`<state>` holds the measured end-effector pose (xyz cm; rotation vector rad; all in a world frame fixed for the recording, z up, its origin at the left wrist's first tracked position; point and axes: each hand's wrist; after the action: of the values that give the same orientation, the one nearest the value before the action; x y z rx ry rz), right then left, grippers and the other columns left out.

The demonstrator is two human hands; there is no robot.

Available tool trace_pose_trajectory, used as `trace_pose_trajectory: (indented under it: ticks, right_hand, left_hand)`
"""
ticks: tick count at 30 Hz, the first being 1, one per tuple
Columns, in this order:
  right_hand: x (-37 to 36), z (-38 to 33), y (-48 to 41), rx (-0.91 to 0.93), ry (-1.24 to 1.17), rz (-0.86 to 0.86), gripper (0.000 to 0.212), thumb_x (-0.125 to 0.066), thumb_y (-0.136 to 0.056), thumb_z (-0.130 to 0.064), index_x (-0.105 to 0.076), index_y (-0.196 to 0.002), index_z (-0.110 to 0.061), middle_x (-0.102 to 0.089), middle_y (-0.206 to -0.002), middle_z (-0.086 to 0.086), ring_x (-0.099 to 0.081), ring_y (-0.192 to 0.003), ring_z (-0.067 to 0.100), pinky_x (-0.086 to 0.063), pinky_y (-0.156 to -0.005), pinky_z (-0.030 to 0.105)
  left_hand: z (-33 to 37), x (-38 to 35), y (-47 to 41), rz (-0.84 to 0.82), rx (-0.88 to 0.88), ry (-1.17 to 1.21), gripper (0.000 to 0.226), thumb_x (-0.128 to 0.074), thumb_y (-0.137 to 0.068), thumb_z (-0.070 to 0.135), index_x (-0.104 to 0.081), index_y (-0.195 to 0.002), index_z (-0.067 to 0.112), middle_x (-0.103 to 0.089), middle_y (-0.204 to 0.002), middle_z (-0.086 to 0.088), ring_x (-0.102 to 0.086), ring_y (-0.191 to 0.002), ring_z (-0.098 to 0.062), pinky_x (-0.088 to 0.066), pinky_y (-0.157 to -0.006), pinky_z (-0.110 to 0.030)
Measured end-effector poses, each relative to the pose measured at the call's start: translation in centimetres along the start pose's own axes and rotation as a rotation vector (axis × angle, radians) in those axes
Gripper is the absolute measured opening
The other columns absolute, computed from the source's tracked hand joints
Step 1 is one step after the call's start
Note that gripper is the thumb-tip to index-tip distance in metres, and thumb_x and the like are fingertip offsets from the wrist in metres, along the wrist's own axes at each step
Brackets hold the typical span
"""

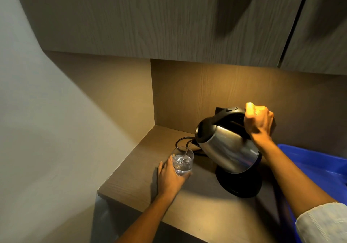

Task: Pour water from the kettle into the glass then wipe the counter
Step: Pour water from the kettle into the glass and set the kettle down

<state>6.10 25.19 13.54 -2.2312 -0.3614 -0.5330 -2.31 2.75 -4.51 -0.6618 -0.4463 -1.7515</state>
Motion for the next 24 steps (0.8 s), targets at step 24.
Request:
trace_pose_trajectory:
  ticks: [24]
  right_hand:
    - [1.0, 10.0, 5.7, -0.854, -0.484, 0.328, 0.031, -0.034, -0.078, -0.042, -0.041, -0.057, -0.02, -0.046, -0.06, 0.002, -0.046, -0.061, 0.021, -0.031, -0.052, 0.03]
  left_hand:
    - [-0.4, -0.2, 0.0, 0.004, -0.051, 0.022, 0.102, -0.081, -0.064, 0.054, -0.032, -0.145, 0.015, -0.045, -0.146, -0.011, -0.033, -0.139, -0.031, -0.035, -0.113, -0.049]
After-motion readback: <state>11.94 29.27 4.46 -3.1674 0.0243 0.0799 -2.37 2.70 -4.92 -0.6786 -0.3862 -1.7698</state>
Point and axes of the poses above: each hand's wrist, its own y-axis away from the middle knuckle, its own x-axis out of the back of the hand, z = x × y
